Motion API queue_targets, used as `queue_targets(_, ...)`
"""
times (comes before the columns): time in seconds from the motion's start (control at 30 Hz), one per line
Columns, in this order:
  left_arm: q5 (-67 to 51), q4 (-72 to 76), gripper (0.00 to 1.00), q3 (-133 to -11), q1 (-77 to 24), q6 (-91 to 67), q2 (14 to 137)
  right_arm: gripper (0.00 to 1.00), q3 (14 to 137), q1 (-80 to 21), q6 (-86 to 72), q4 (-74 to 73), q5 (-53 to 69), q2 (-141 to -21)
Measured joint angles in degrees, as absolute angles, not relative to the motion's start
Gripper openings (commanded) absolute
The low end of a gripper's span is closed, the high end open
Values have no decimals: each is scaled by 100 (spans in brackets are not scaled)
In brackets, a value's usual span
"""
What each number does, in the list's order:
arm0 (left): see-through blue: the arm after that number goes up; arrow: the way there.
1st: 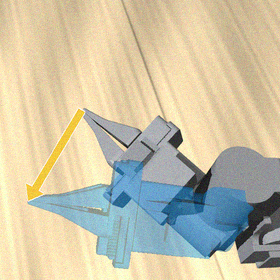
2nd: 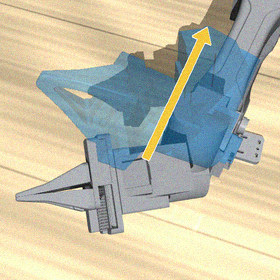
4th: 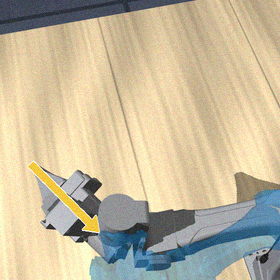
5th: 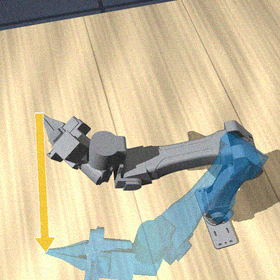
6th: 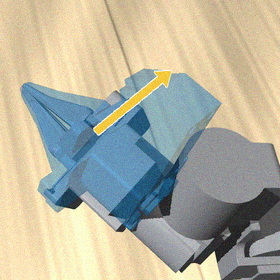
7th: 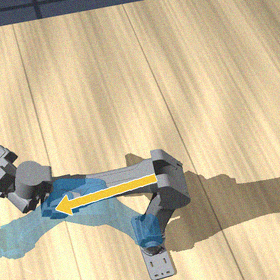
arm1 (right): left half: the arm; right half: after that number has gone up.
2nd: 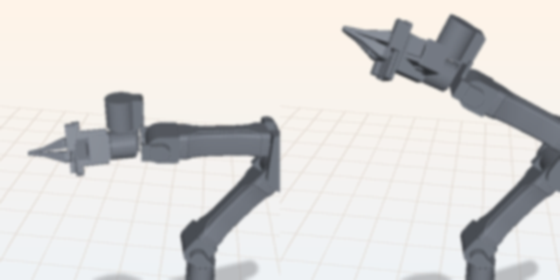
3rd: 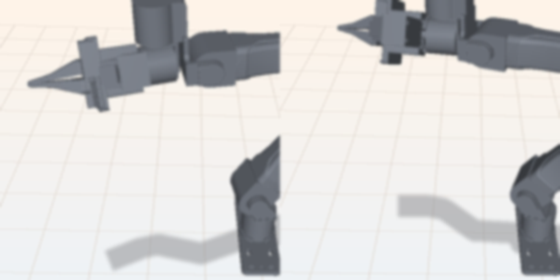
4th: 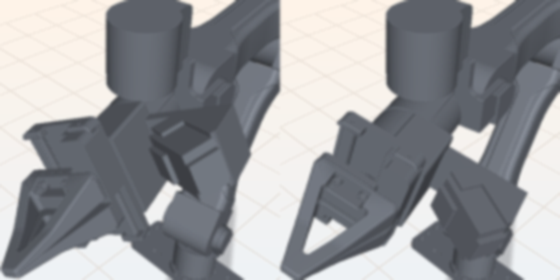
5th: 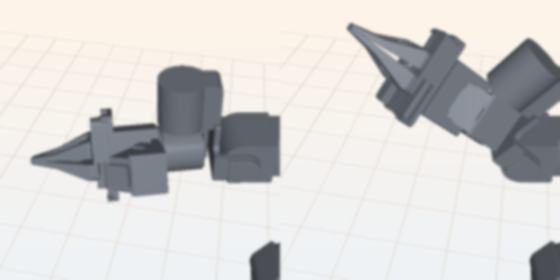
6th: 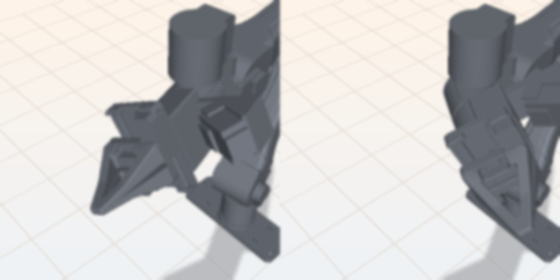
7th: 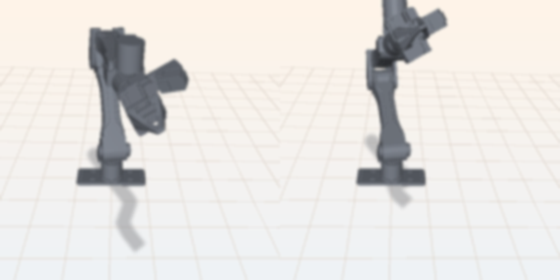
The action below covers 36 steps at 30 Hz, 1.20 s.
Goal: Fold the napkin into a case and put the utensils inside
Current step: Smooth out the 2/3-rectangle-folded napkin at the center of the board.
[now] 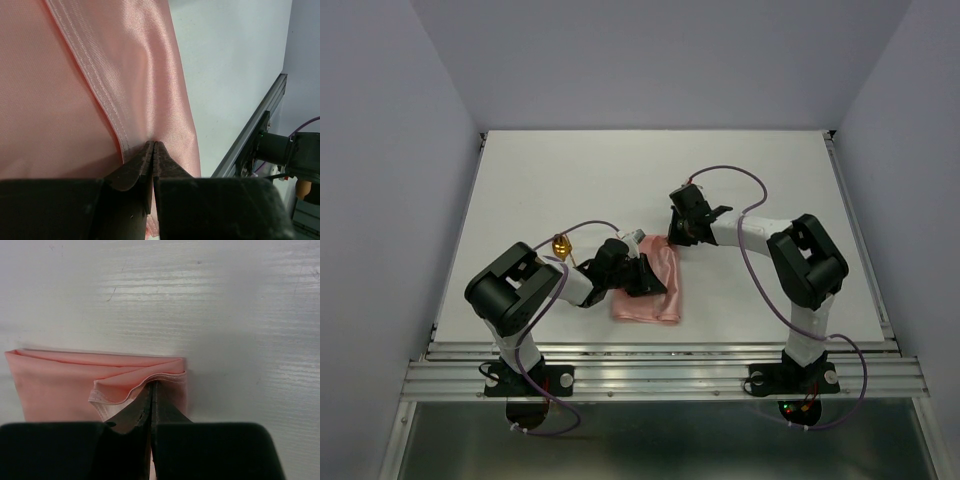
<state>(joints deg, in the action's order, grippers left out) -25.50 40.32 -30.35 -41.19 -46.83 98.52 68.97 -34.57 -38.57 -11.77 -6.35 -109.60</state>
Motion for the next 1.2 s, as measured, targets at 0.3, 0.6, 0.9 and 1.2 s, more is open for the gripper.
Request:
queue_targets(0.3, -2480, 2773, 16, -3225, -4080, -4405, 9087, 1, 6897, -3459, -3857, -1107, -637, -10991)
queue_targets(0.6, -2003, 1577, 10, -4539, -3162, -4018, 8169, 1, 6897, -3459, -3854, -1100, -622, -10991)
queue_targets(0.9, -2333, 1538, 8, -5529, -3015, -3970, 9679, 1, 6897, -3457, -3854, -1096, -576, -10991)
queue_targets(1.2, -2722, 1575, 8, -5725, -3013, -4056, 10534, 1, 6897, -3457, -3835, -1094, -548, -10991)
